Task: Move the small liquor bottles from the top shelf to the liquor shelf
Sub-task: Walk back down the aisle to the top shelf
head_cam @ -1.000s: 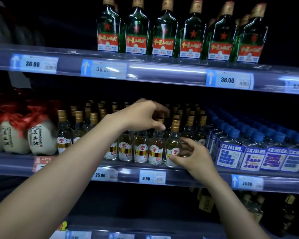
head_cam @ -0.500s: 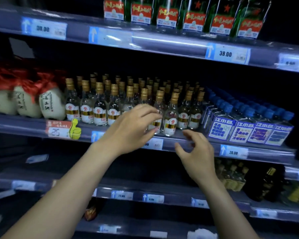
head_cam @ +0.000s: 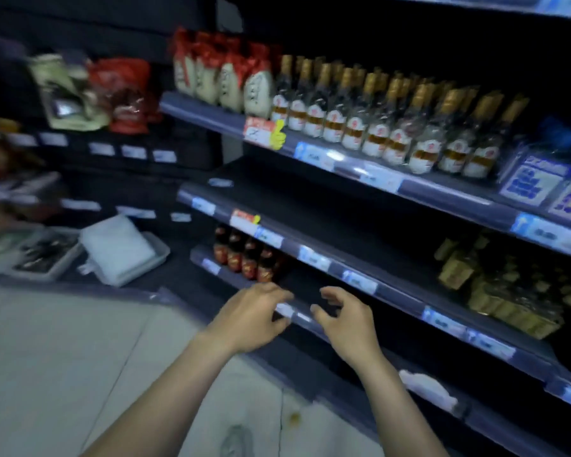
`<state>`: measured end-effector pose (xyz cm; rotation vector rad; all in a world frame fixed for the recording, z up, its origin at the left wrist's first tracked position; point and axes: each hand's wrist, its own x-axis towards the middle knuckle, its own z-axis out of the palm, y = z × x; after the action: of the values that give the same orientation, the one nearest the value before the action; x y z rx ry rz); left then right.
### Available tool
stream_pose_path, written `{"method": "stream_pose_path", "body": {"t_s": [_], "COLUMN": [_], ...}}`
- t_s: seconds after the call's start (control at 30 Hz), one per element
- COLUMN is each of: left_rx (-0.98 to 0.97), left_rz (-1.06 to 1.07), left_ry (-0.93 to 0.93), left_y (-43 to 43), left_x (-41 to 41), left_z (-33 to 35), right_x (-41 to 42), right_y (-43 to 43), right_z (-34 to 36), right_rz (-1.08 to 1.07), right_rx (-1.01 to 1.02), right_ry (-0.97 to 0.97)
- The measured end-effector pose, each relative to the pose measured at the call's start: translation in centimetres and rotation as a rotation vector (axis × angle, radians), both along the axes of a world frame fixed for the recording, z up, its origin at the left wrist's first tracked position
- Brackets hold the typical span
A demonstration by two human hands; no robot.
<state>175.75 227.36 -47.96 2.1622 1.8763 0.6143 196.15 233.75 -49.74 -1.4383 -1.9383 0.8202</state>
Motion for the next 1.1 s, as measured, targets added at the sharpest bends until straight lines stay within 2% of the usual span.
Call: {"method": "stream_pose_path", "body": {"t_s": [0.2,0.33,0.53,0.9,1.1], "left_rx": [-0.274,-0.325,-0.401,-0.442,-0.424], "left_rz": [0.398,0.702,1.041,1.528,1.765], "left_ry": [-0.178,-0.306,-0.471,-0.555,-0.636], "left_y": [-14.4,-24.2,-41.2,-76.3,-88.9], "left_x": [-4.9,-8.0,-14.2,-29.4,-34.8], "left_z": [-6.4,-9.9,-14.3,-16.2,-16.5], "right_x": [-8.8,-15.3,-25.9,-50.7,-61.8], "right_y": [-8.6,-16.0,-29.9,-58.7,-70.7], "right_z": [-4.5,-7.5,-11.9,-14.0,-13.7], "right_rz": [0.376,0.614,0.958,1.444,1.636], "right_rx": [-0.129,-0.257,-0.363,-0.146,-0.105], "right_ry": [-0.243,-0.358,-0.518,-0.761,-0.765]}}
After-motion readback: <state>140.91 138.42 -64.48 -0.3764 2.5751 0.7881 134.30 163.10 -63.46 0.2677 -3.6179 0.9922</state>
